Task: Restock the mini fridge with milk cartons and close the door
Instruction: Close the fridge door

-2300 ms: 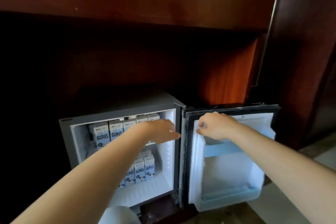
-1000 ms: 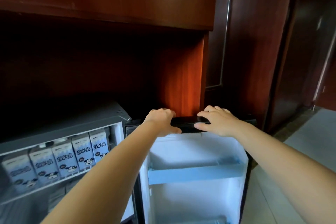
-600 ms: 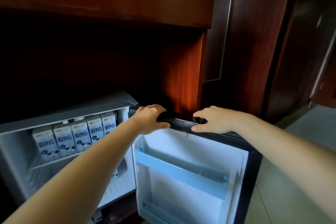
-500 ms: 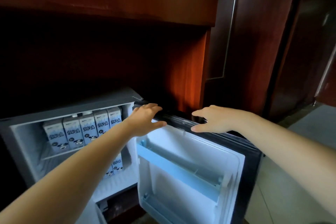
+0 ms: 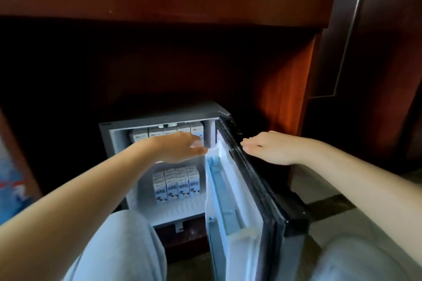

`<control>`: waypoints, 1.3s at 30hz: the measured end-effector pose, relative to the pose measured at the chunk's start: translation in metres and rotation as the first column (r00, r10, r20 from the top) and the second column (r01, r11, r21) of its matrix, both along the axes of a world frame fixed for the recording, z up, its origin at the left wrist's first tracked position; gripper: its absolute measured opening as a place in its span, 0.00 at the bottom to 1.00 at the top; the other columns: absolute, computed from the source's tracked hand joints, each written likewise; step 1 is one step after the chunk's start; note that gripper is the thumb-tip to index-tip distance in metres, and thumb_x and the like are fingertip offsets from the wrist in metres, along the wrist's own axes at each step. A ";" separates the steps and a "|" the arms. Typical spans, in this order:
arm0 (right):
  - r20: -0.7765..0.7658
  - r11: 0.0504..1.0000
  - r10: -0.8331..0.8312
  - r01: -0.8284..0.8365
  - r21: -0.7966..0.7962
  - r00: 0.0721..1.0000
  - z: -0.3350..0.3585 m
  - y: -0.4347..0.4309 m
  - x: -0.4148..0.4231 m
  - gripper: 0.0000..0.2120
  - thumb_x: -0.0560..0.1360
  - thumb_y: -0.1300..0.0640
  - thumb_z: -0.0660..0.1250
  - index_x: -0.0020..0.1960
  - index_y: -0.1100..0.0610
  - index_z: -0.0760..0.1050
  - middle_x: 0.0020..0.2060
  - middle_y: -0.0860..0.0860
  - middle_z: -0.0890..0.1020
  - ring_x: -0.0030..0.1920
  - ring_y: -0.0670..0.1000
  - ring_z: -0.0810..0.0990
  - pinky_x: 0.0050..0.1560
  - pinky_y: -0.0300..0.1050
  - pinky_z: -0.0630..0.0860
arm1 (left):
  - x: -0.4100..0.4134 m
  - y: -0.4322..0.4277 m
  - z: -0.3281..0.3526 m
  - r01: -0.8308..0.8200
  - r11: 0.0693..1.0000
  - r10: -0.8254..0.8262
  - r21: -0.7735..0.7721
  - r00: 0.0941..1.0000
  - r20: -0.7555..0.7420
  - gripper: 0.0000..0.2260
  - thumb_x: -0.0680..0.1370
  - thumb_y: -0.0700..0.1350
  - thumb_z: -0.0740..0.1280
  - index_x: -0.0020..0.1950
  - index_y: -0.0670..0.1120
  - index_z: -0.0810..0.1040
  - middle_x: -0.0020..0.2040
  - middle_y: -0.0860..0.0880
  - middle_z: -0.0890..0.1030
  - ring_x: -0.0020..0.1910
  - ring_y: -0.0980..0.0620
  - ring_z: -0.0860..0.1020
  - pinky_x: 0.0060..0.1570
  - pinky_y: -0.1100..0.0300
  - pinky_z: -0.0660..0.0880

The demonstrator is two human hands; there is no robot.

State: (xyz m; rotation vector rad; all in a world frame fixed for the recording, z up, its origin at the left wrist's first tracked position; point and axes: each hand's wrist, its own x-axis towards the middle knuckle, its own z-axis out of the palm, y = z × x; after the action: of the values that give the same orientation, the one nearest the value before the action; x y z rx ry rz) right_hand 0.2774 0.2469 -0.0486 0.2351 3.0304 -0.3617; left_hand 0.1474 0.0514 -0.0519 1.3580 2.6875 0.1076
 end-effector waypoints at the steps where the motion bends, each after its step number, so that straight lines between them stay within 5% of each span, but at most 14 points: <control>1: -0.008 0.999 0.036 -0.036 -0.008 0.999 -0.001 -0.006 -0.003 0.23 0.82 0.48 0.48 0.72 0.57 0.64 0.72 0.50 0.66 0.74 0.51 0.60 0.74 0.45 0.52 | 0.002 -0.007 0.001 -0.028 1.000 0.028 -0.005 1.000 0.003 0.22 0.80 0.58 0.53 0.70 0.50 0.68 0.71 0.51 0.70 0.69 0.50 0.68 0.71 0.50 0.63; 7: -0.099 0.981 0.191 -0.193 -0.012 0.977 -0.015 -0.026 -0.028 0.23 0.83 0.50 0.47 0.75 0.54 0.57 0.76 0.47 0.56 0.75 0.45 0.52 0.72 0.38 0.46 | 0.006 -0.042 0.015 -0.212 0.977 0.213 -0.031 0.973 0.083 0.25 0.80 0.61 0.49 0.72 0.50 0.66 0.72 0.50 0.68 0.70 0.49 0.67 0.72 0.49 0.59; 16: -0.228 0.944 0.331 -0.321 0.081 0.916 -0.034 -0.054 -0.080 0.29 0.79 0.40 0.53 0.76 0.51 0.56 0.76 0.47 0.56 0.76 0.47 0.52 0.75 0.52 0.54 | 0.019 -0.076 0.009 -0.489 0.869 0.494 -0.073 0.864 0.092 0.26 0.80 0.60 0.51 0.72 0.46 0.65 0.73 0.47 0.66 0.71 0.48 0.65 0.70 0.52 0.59; 23: -0.278 0.957 0.285 -0.260 0.125 0.917 -0.049 -0.080 -0.117 0.30 0.79 0.41 0.55 0.76 0.52 0.52 0.77 0.47 0.53 0.76 0.49 0.49 0.73 0.57 0.54 | 0.003 -0.100 -0.026 -0.660 0.751 0.660 0.025 0.749 -0.050 0.31 0.79 0.61 0.52 0.77 0.46 0.52 0.77 0.46 0.58 0.75 0.45 0.58 0.72 0.49 0.57; 30: -0.341 0.975 0.194 -0.143 0.170 0.920 -0.060 -0.100 -0.156 0.31 0.79 0.42 0.55 0.77 0.53 0.50 0.77 0.49 0.53 0.76 0.51 0.49 0.74 0.56 0.47 | -0.041 -0.103 -0.047 -0.603 0.794 0.596 0.071 0.751 -0.285 0.32 0.80 0.61 0.49 0.78 0.44 0.45 0.78 0.47 0.49 0.77 0.49 0.46 0.74 0.49 0.46; 39: -0.474 0.918 0.182 0.023 0.395 0.861 -0.068 -0.112 -0.209 0.31 0.78 0.44 0.60 0.73 0.60 0.58 0.71 0.55 0.66 0.73 0.57 0.61 0.71 0.50 0.60 | -0.115 -0.109 -0.064 -0.567 0.802 0.596 0.190 0.738 -0.317 0.35 0.79 0.63 0.48 0.77 0.44 0.42 0.78 0.47 0.46 0.77 0.51 0.44 0.75 0.54 0.44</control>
State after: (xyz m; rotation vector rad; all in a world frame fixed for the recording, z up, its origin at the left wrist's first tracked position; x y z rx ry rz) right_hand 0.0683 0.1348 -0.1170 0.0296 3.5955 0.2438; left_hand 0.0323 -0.0573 -0.1160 0.5163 3.3689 0.0229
